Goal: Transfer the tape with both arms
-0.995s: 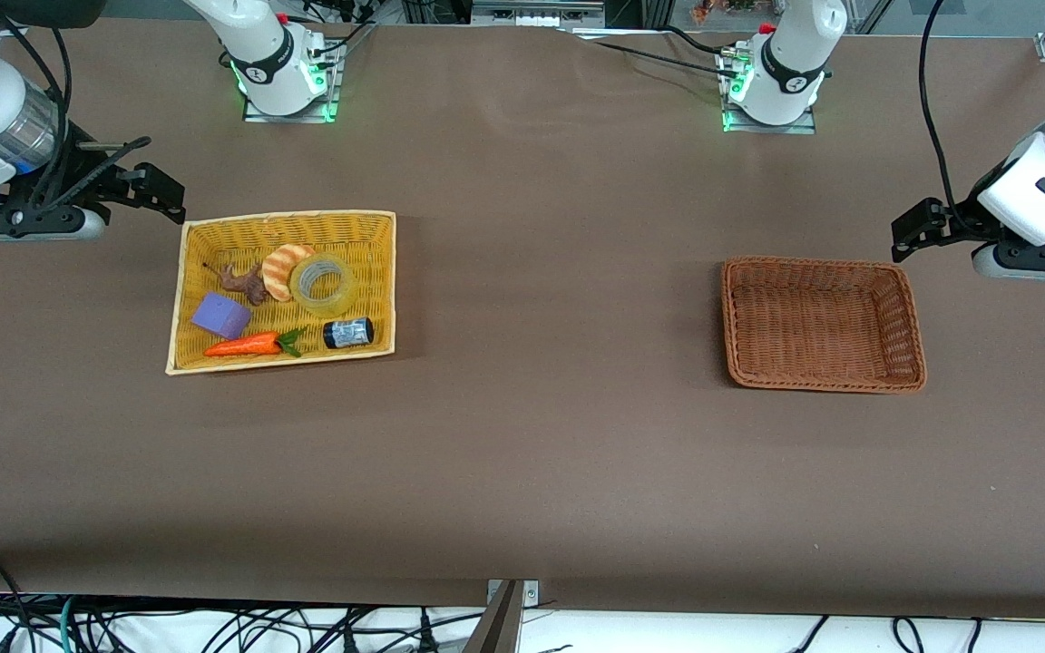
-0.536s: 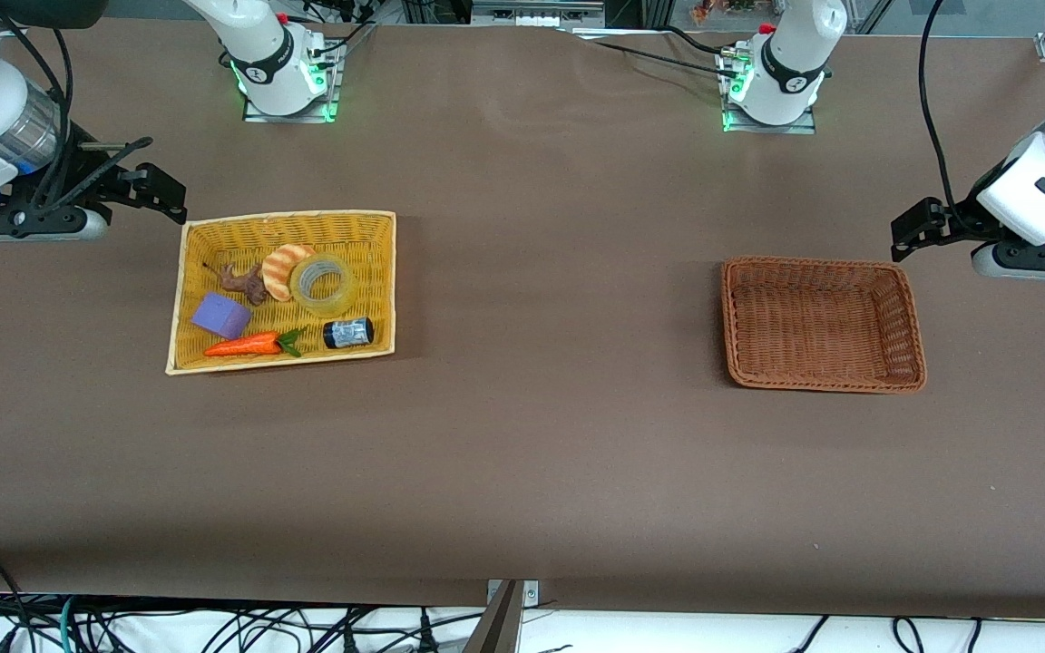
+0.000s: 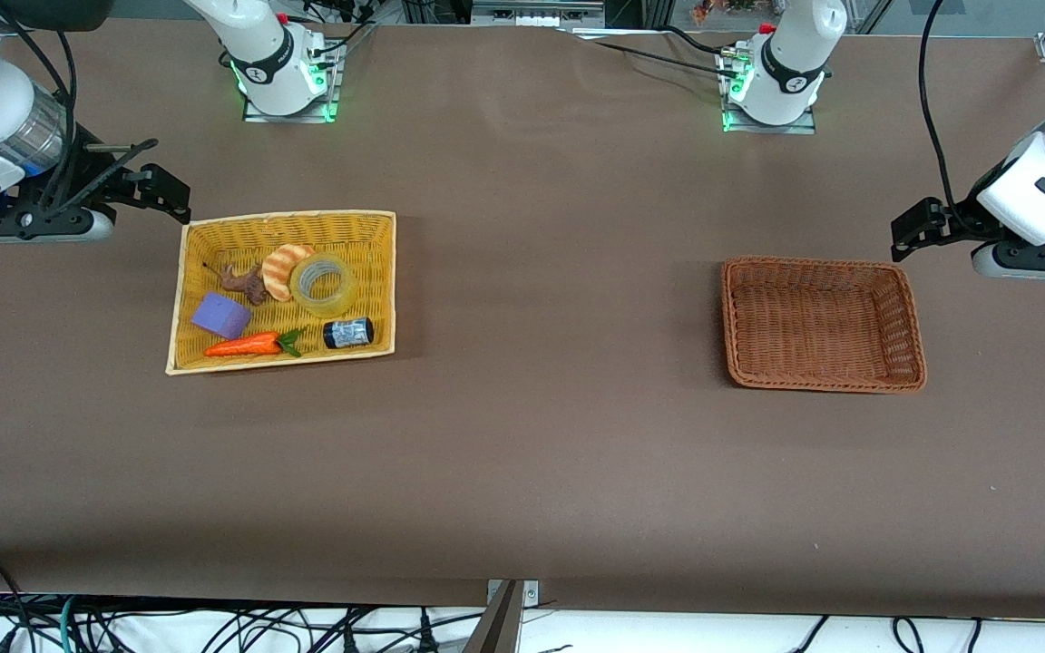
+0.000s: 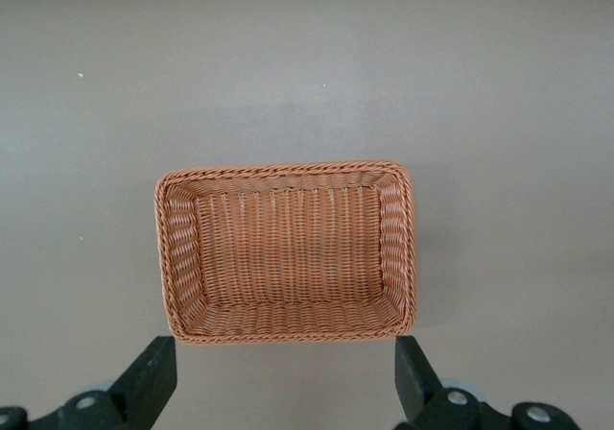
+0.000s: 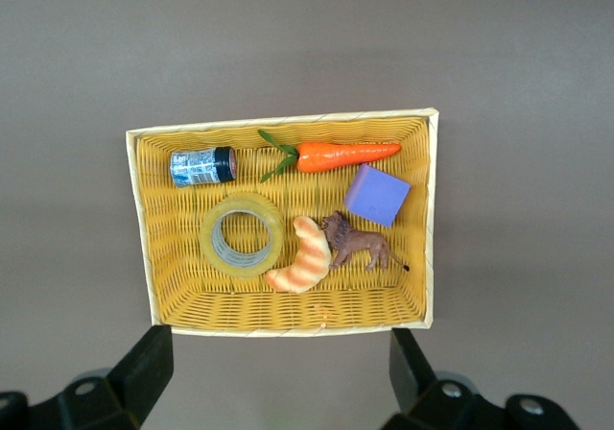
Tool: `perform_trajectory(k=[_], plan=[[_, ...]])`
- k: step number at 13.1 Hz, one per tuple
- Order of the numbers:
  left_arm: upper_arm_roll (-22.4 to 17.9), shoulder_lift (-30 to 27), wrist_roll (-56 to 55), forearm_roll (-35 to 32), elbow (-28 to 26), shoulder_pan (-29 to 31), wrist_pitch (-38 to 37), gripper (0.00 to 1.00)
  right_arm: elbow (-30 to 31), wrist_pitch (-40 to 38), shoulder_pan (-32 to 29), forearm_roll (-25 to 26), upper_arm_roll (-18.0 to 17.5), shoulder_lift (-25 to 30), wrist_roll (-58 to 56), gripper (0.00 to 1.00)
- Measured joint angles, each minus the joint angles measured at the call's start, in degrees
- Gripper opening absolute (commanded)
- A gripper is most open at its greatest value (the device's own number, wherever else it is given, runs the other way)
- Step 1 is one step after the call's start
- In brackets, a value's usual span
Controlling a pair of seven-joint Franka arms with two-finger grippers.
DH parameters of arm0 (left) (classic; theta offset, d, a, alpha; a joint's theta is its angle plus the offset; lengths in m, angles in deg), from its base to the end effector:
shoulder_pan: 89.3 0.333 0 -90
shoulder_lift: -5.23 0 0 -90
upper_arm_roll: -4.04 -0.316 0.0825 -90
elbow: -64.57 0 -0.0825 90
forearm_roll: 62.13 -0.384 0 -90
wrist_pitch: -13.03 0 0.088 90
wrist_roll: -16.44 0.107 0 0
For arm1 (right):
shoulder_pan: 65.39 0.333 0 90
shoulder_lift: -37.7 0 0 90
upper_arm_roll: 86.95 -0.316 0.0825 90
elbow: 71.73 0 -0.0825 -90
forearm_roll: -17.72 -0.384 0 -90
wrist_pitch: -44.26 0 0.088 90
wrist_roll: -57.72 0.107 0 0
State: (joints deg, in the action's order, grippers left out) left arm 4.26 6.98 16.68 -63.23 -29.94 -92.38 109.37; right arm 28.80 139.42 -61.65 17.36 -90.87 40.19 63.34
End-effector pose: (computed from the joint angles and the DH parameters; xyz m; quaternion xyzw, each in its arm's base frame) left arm 0.5701 -0.0310 0.5796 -0.9994 0.0319 -0.0010 0.0095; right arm 0.5380 0.0737 0.5689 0.9995 0.0174 -0.0252 0.0013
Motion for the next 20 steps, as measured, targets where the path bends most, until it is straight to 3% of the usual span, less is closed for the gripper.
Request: perform_trajectory(k=[7, 20], plan=[[0.01, -0.01, 0.0, 0.0, 0.01, -0.02, 0.0, 1.0, 6.13, 4.3, 0.04, -0.2, -1.66, -0.49, 0.05, 1.0], [0.0, -0.04, 0.0, 0.0, 0.01, -0.02, 0.0, 1.0, 5.02, 5.33, 0.04, -0.2, -1.66, 0.18, -0.01, 1.0]])
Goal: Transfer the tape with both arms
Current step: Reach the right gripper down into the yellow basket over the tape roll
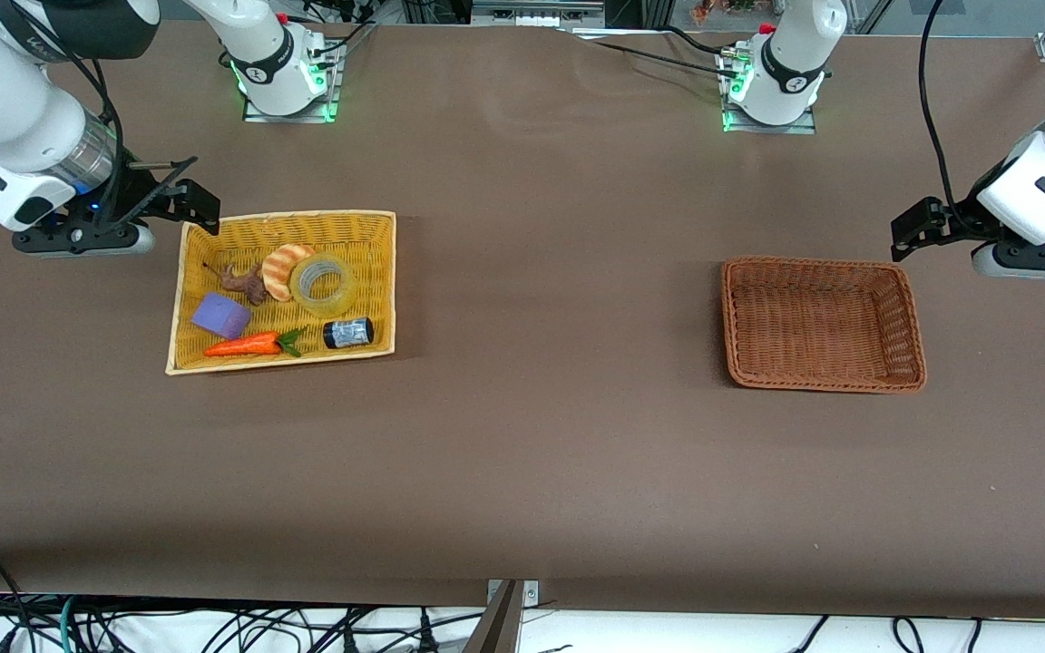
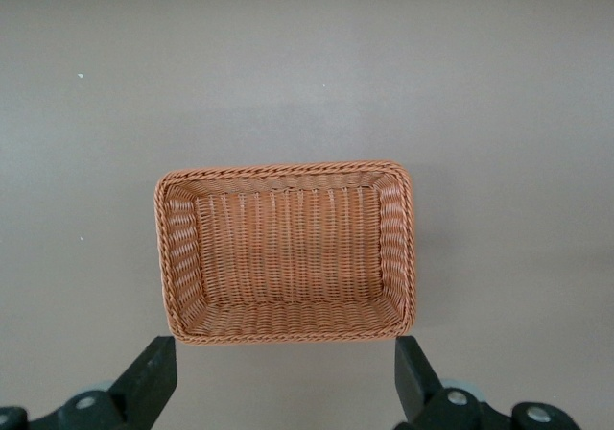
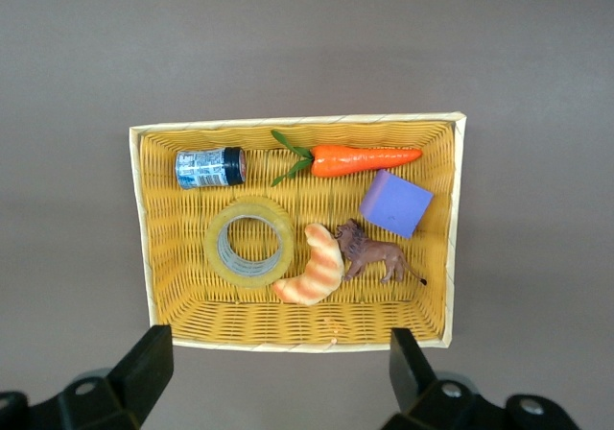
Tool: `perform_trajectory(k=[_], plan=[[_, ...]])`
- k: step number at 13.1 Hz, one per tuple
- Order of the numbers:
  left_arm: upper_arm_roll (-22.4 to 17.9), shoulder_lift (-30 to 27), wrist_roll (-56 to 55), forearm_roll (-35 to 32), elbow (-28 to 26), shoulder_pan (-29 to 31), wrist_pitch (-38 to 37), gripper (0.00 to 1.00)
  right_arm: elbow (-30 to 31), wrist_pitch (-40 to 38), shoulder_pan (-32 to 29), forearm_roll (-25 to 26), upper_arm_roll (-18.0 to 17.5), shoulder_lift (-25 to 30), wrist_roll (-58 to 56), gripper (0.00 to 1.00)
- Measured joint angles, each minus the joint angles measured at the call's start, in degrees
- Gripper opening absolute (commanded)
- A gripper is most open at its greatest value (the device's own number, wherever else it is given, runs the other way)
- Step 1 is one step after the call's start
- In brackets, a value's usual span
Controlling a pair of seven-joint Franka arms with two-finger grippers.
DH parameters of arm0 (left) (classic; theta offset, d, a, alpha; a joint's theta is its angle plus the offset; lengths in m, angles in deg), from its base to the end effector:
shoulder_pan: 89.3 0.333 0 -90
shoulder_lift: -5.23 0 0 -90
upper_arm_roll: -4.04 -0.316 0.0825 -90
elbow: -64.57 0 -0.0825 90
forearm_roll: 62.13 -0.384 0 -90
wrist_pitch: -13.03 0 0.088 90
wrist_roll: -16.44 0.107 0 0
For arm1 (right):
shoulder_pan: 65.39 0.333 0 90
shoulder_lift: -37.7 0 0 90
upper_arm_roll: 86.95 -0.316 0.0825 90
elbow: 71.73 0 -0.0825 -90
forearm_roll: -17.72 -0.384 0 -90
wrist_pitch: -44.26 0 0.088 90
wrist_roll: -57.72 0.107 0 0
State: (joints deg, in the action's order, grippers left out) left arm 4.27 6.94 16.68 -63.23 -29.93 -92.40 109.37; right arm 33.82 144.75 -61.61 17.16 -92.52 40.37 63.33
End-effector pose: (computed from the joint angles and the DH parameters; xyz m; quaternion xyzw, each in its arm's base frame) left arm 0.5700 -0.0313 0.5801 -0.9994 0.0322 -0.0014 0.0094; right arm 0.5364 0.0901 0.5366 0.9993 0.0315 -0.0211 0.0002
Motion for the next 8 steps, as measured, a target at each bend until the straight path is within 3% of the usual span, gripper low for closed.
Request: perform_trajectory(k=[4, 8], plan=[[0.0, 0.0, 0.0, 0.0, 0.0, 0.0, 0.0, 1.0, 1.44, 0.43, 0.0, -0.03, 0.0, -0.24, 0.0, 1.0], [0.0, 0.0, 0.0, 0.0, 0.01, 0.0, 0.0, 1.0, 14.26, 14.33, 0.01, -0.06, -0.7, -2.1, -0.01, 1.0]])
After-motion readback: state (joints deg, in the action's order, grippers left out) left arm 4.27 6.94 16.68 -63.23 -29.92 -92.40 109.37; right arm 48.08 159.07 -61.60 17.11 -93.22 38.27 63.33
